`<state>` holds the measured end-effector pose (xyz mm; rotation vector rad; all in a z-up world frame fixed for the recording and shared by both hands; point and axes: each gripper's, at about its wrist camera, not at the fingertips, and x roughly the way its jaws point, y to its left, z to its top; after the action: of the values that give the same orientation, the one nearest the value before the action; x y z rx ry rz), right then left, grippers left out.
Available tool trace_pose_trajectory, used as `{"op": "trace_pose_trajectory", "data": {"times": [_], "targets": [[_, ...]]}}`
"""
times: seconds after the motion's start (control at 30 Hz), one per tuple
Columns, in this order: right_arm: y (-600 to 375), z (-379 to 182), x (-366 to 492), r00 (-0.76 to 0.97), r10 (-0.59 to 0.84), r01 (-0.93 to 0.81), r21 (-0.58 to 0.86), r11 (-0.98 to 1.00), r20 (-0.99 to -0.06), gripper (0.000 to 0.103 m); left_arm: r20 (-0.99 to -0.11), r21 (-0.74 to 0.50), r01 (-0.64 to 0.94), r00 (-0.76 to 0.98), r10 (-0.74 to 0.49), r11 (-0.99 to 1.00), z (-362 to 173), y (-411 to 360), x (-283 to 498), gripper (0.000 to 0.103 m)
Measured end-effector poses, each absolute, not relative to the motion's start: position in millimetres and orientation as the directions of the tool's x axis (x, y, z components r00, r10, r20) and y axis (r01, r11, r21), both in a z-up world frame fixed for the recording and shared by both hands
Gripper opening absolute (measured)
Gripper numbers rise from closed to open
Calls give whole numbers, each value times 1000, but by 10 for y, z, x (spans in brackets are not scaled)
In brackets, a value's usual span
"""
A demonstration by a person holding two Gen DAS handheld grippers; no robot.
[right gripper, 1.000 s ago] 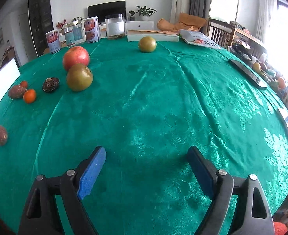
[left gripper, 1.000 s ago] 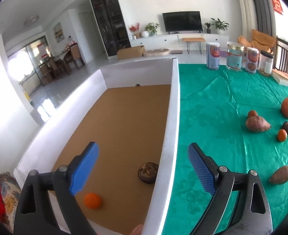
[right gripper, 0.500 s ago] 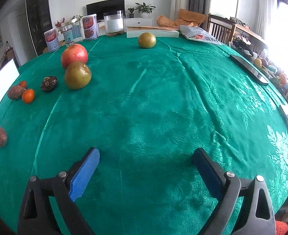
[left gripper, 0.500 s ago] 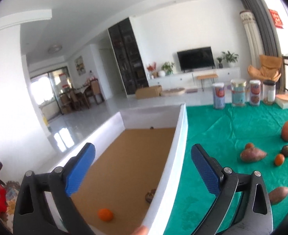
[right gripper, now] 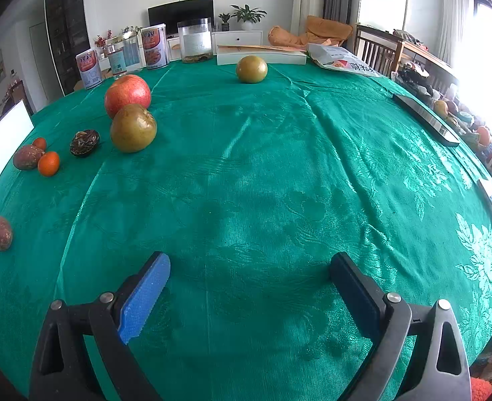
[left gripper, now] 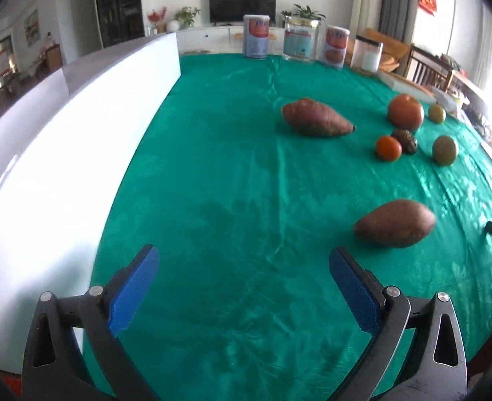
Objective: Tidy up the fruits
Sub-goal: 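Withdraw both tools from the box back over the table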
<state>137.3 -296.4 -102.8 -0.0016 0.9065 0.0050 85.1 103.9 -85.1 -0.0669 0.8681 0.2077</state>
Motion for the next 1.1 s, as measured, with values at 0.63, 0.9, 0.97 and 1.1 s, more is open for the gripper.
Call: {"op": "trace_pose_trajectory", "data": {"times": [0.63,0.9,0.97,1.1], "targets": [[-2963,-1021,1373,620,-1,-4,-4,1000,-785,96,-793,22,-254,585,171,967,-1031,1125,950,103],[-2965,-1022,1373,620,-1,-4,-4,1000,-785,96,-791,21,-256,586,173,966,-1028,1131,938,103],[-2966,-1022,1373,620,-1,-4,-4,1000,-785,96,-791,21,-256,586,173,966,-1029,1131,938,103],[-2967,-1022,1372,620,-1,-4,-4,1000,-785,96,-791,21,-256,587,173,966,-1029,1131,937,103]]}}
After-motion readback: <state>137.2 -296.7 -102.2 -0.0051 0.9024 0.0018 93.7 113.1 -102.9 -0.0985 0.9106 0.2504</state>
